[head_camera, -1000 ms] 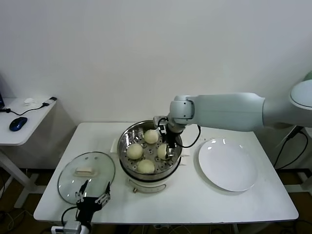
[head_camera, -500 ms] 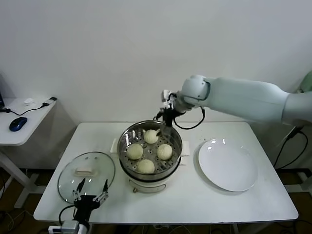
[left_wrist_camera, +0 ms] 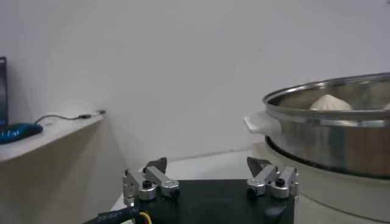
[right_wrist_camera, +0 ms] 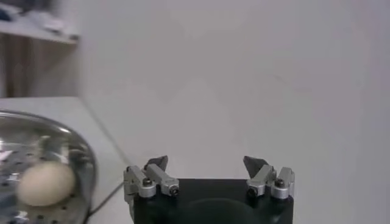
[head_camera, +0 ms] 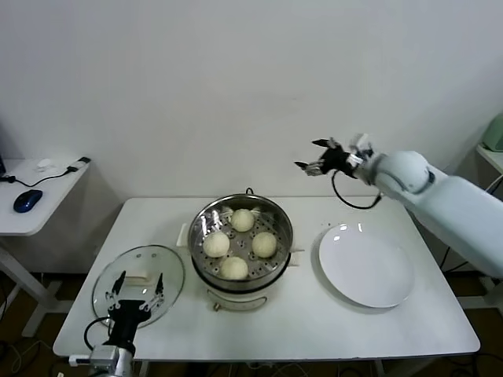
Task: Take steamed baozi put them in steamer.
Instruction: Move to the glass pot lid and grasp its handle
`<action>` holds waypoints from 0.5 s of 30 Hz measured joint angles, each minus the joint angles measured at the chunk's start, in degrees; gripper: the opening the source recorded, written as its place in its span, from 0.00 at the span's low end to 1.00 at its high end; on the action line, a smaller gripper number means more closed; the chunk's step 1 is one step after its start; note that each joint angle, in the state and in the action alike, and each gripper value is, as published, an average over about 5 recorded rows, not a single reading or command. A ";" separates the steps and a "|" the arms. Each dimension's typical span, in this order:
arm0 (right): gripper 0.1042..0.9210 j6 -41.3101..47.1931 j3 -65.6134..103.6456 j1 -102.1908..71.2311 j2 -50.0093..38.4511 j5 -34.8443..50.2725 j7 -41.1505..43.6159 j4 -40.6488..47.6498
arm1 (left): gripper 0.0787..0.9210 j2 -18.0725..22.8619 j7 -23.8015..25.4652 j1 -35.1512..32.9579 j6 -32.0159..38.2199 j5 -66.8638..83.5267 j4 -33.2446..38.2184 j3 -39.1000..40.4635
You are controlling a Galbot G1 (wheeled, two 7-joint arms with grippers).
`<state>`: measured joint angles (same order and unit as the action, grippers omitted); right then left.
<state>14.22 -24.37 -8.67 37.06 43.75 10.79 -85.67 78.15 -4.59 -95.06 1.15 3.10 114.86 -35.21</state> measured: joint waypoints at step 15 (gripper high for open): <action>0.88 -18.33 43.66 -53.47 12.31 -10.14 -4.46 -2.79 | 0.88 -0.86 -1.86 2.06 3.34 -6.41 -2.97 -0.95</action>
<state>-4.11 19.28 -62.13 49.38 33.62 6.33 -88.45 77.30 -6.45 -93.00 4.49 -3.30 111.89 -36.16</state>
